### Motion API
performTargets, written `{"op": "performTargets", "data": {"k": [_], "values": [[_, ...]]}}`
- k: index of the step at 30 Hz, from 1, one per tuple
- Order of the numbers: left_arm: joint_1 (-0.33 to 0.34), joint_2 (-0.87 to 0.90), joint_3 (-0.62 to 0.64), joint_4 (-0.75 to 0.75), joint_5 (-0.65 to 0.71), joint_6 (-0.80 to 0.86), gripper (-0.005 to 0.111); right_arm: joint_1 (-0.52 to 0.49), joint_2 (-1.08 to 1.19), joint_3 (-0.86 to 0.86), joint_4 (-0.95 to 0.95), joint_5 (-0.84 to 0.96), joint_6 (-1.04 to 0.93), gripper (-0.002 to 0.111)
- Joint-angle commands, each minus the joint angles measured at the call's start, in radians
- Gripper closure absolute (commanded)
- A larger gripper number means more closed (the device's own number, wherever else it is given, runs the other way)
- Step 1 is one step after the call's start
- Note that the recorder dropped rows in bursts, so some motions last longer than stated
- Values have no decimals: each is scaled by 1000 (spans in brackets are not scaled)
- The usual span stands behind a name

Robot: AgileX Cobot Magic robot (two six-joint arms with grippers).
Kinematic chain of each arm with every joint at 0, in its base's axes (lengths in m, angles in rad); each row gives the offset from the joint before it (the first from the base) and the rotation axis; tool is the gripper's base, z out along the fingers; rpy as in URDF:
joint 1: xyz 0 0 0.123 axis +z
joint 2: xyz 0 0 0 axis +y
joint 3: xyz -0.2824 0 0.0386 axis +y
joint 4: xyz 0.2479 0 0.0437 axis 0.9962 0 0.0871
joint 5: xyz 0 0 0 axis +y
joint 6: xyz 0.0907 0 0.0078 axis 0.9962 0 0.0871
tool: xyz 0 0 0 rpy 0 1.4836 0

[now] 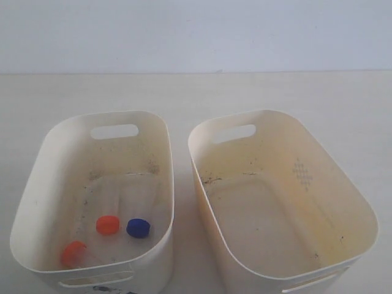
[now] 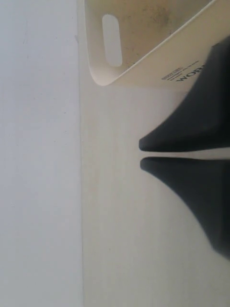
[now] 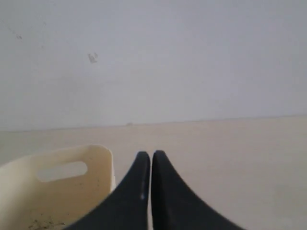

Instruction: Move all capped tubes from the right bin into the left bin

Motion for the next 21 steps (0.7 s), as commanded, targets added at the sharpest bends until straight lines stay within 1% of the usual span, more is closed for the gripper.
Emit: {"op": "performTargets", "data": {"k": [1,2,5,7,10,12,15,21], "values": [[1,-3,-3,0,-2,-8,102,-6,-8,107,5,-124,-28,107],[1,-3,-3,0,-2,-8,102,-6,-8,107,5,-131,-30,107],[1,-3,-3,0,-2,-8,102,-6,-8,107,-8,-49,-56,107],[1,-3,-3,0,-2,-8,102,-6,-8,107,-55,-11,-56,107],[1,-3,-3,0,-2,-8,102,0,-8,107,-167,37,14,107],[1,-3,-3,0,-2,-8,102,0,-8,107,-235,78,94,107],[1,-3,-3,0,-2,-8,102,0,-8,107,-298,119,113,107],[1,-3,-3,0,-2,-8,102,0,-8,107,-308,120,121,107]]}}
